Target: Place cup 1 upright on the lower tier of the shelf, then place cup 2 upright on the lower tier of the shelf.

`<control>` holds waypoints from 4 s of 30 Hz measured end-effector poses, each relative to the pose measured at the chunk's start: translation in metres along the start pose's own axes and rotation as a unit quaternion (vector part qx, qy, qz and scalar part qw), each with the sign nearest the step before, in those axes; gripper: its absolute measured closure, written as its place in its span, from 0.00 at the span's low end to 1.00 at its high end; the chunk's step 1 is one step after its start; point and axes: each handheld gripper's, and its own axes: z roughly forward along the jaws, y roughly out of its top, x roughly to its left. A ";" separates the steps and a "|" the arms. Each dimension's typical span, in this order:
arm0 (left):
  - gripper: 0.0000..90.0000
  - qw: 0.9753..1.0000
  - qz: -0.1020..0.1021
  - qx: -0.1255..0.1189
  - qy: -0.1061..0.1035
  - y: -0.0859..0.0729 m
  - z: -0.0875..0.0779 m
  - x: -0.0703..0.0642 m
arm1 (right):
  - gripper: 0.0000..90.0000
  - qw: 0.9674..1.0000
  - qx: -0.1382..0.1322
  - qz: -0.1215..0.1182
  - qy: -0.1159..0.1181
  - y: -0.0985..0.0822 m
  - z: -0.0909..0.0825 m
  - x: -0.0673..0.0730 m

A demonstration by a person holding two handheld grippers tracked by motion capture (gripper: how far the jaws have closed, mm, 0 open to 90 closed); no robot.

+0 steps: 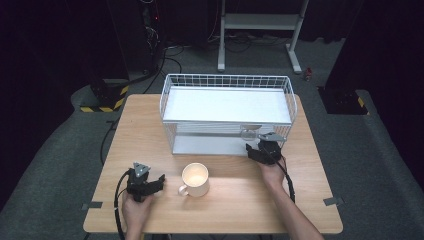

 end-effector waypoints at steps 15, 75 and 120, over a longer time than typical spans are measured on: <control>0.27 1.000 0.000 0.000 0.000 0.000 0.000 0.000 | 0.38 1.000 -0.019 -0.002 0.014 0.001 -0.018 0.001; 0.27 1.000 -0.001 0.000 0.002 0.000 0.000 0.000 | 0.37 0.997 -0.058 -0.014 0.051 -0.034 -0.080 -0.013; 0.27 1.000 -0.002 0.001 0.001 0.000 0.000 0.000 | 0.32 0.997 0.066 -0.030 0.019 -0.088 -0.079 -0.031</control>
